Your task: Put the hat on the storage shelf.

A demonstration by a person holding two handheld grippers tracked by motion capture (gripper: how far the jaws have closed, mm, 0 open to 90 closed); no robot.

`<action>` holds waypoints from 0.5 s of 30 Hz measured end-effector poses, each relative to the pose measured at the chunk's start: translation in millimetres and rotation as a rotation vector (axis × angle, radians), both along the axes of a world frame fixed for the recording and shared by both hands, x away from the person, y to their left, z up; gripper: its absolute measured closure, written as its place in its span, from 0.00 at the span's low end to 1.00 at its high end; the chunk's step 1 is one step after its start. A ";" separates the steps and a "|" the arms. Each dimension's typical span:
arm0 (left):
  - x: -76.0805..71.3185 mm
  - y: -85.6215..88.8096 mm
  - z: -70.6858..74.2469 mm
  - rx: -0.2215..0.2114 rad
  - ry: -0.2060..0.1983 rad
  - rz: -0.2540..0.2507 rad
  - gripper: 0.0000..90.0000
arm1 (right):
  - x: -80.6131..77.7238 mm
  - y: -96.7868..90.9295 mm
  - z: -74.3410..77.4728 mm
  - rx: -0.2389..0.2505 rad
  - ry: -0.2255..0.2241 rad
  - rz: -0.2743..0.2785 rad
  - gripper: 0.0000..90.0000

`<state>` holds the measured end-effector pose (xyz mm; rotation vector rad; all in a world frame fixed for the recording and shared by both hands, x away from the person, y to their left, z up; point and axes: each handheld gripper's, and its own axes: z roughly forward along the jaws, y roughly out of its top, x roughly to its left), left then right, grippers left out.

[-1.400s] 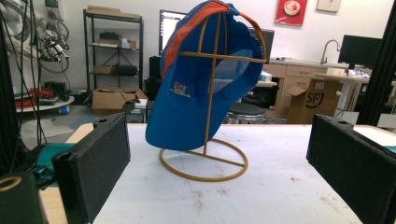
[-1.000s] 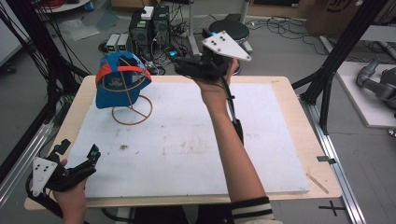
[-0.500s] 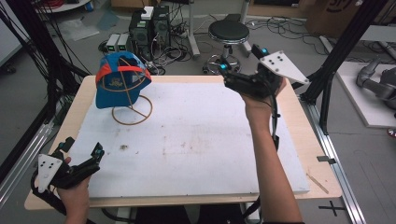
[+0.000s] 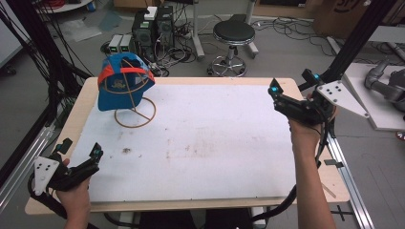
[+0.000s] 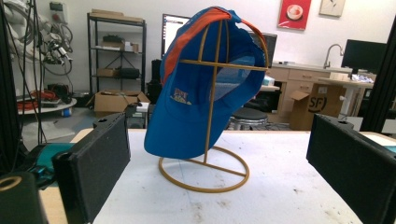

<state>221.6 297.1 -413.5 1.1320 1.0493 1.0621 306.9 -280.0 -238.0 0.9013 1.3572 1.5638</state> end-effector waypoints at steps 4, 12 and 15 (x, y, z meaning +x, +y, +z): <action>0.8 -0.4 0.7 -0.007 -0.005 0.001 0.07 | -7.7 -15.2 -11.4 0.017 0.017 -0.017 0.04; 1.7 -2.3 0.8 -0.001 -0.004 0.004 0.07 | -19.9 -36.2 -38.6 0.019 0.046 -0.035 0.04; 1.2 -1.7 0.7 0.003 -0.002 0.009 0.07 | -24.5 -42.5 -52.8 0.016 0.059 -0.042 0.04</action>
